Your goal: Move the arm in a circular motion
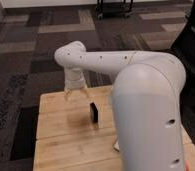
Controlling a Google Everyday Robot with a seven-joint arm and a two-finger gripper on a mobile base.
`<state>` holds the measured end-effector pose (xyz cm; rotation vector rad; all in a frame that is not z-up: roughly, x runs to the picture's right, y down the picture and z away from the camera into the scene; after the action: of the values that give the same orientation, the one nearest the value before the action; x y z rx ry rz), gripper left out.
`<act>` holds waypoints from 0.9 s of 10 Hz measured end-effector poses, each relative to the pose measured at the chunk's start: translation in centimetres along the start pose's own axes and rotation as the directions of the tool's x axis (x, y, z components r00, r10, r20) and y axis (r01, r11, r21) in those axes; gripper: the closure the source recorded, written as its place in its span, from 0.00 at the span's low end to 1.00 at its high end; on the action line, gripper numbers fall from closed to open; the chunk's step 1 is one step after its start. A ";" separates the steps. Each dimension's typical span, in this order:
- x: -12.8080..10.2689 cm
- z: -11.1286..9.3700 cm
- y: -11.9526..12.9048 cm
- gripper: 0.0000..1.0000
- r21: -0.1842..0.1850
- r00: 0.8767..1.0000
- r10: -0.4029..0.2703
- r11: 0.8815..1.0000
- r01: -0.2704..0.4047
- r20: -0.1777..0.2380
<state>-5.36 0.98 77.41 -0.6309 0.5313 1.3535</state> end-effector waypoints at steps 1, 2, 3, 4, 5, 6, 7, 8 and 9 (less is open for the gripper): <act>-1.6 -1.3 -3.6 0.35 0.011 0.999 0.034 0.999 -0.034 0.021; -2.4 -2.4 -6.2 0.35 0.019 0.997 0.061 0.998 -0.062 0.039; -2.5 -3.9 -10.0 0.35 0.028 0.991 0.117 0.993 -0.119 0.061; -2.3 -4.5 -11.5 0.35 0.031 0.987 0.143 0.989 -0.146 0.070; -1.4 -5.8 -14.0 0.35 0.039 0.977 0.196 0.979 -0.200 0.086; 0.8 -7.5 -16.9 0.35 0.055 0.958 0.265 0.961 -0.272 0.106; 2.7 -8.4 -18.5 0.35 0.069 0.943 0.311 0.945 -0.320 0.115; 5.8 -9.4 -19.7 0.35 0.087 0.924 0.362 0.924 -0.373 0.120; 8.3 -9.9 -20.0 0.35 0.101 0.910 0.396 0.907 -0.408 0.122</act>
<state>15.74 -1.91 66.75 -0.3569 0.6854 1.7160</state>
